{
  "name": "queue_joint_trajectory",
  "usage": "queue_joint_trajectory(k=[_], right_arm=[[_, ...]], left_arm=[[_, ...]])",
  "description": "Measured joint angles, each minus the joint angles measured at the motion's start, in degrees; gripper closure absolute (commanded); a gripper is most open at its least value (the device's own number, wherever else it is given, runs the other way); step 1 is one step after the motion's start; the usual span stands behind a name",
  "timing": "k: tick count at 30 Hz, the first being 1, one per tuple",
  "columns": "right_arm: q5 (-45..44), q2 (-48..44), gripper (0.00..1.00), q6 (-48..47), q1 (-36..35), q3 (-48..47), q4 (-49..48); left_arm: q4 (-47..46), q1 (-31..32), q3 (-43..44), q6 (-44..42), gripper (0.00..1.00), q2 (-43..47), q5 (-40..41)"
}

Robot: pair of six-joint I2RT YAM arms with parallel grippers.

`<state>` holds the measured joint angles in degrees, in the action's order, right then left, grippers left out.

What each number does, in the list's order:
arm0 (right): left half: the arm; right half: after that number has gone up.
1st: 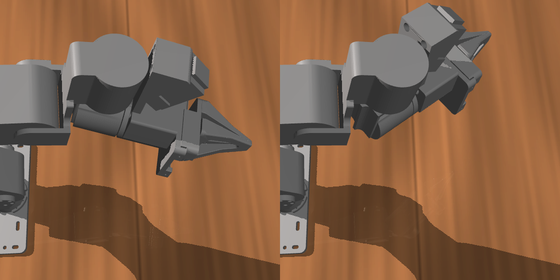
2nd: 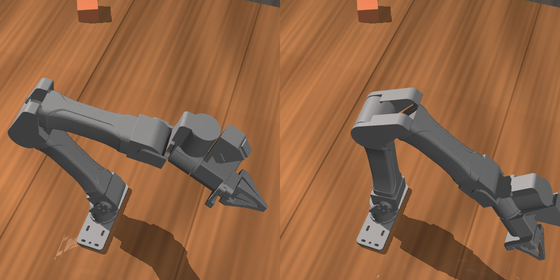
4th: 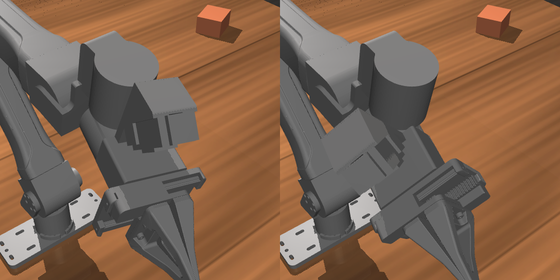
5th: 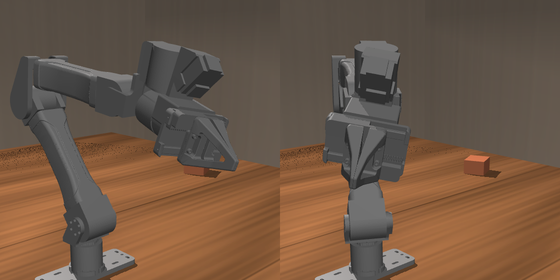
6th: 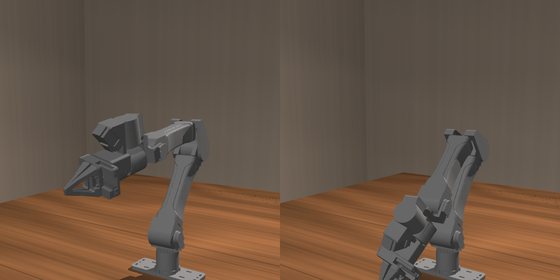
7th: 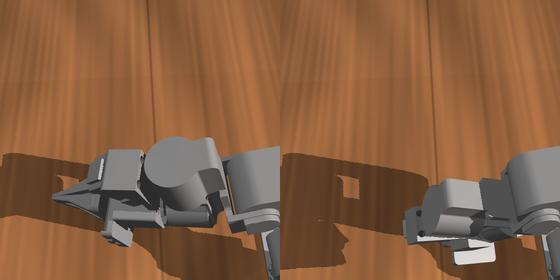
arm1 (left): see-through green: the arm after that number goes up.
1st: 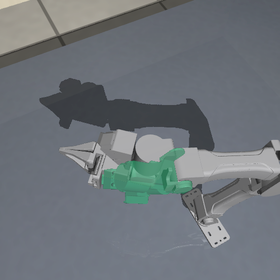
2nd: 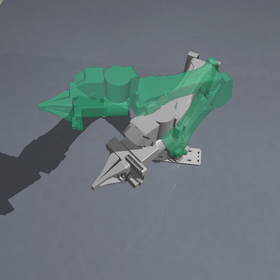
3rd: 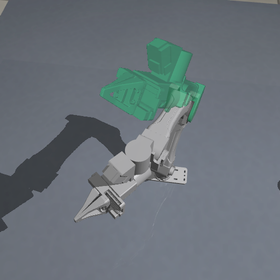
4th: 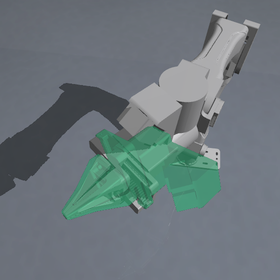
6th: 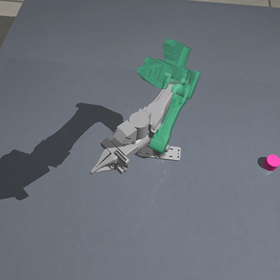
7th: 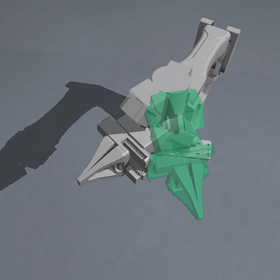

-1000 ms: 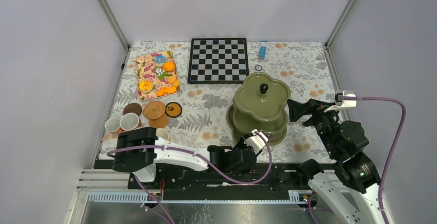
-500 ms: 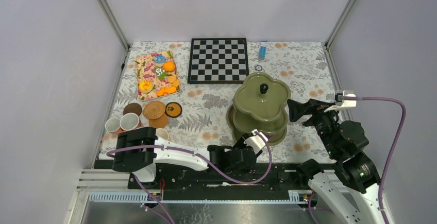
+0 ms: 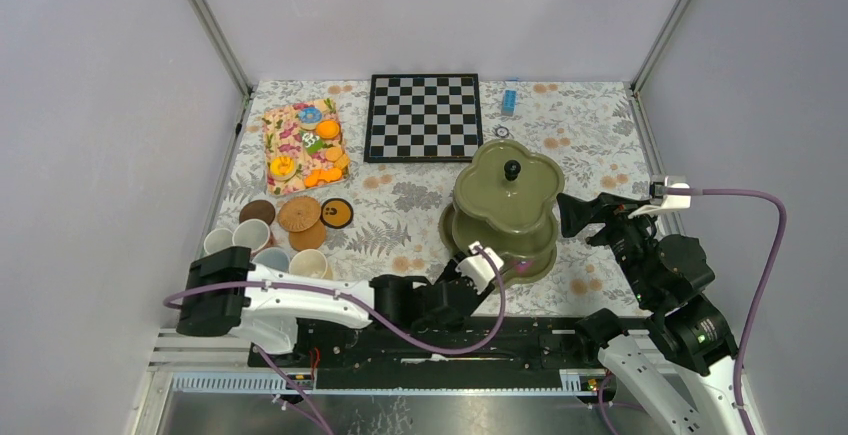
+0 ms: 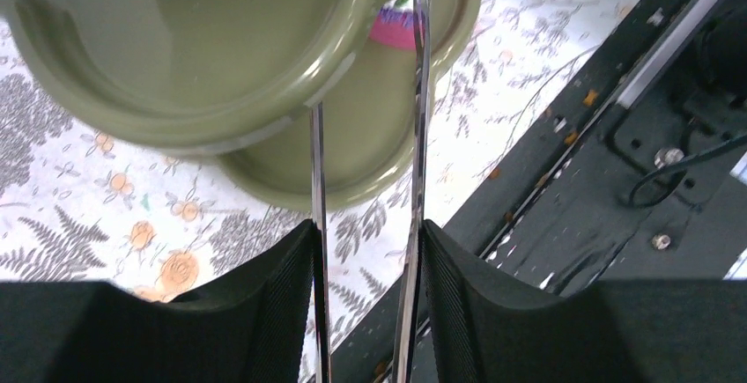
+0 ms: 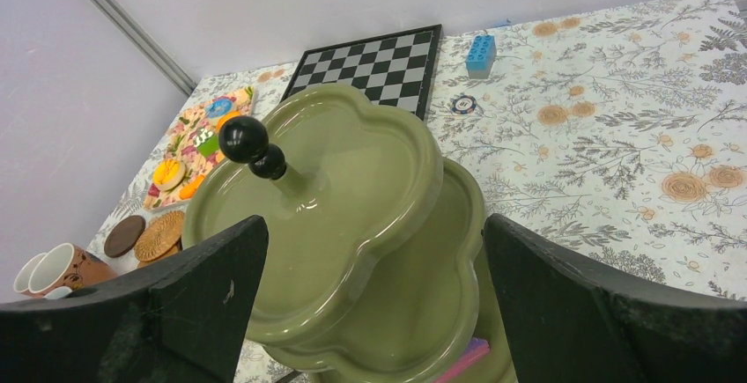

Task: Serve the afternoon tea

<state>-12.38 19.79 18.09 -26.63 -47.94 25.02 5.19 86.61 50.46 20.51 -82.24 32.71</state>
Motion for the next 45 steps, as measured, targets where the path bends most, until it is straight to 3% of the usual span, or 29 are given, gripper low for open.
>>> queue_joint_trajectory(k=[13, 18, 26, 31, 36, 40, 45], right_arm=[[0.0, -0.1, 0.02, 0.3, 0.0, 1.7, -0.1], [0.0, -0.1, 0.02, 0.4, 0.0, 1.7, -0.2], [-0.1, 0.1, 0.02, 0.4, 0.0, 1.9, -0.9], [-0.2, 0.2, 0.02, 0.4, 0.0, 2.2, -1.5], [-0.2, 0.2, 0.02, 0.4, 0.0, 2.2, -1.6], [-0.2, 0.2, 0.02, 0.4, 0.0, 2.2, -1.6], [-0.2, -0.3, 0.02, 0.4, 0.0, 2.2, -1.6]], left_arm=[[21.8, -1.8, -2.5, 1.0, 0.54, 11.4, -2.3], [31.2, -7.0, -1.4, 3.9, 0.54, 14.1, -1.1], [38.2, -31.4, 4.4, 6.9, 0.54, 17.6, -0.8], [35.1, -49.8, 10.9, 5.6, 0.5, 17.1, -1.9], [29.1, -68.4, 15.2, 5.4, 0.5, 11.4, -9.2], [27.3, -76.9, 17.6, 5.4, 0.49, 4.9, -15.3], [26.3, -82.6, 19.0, 6.6, 0.47, 0.0, -21.2]])
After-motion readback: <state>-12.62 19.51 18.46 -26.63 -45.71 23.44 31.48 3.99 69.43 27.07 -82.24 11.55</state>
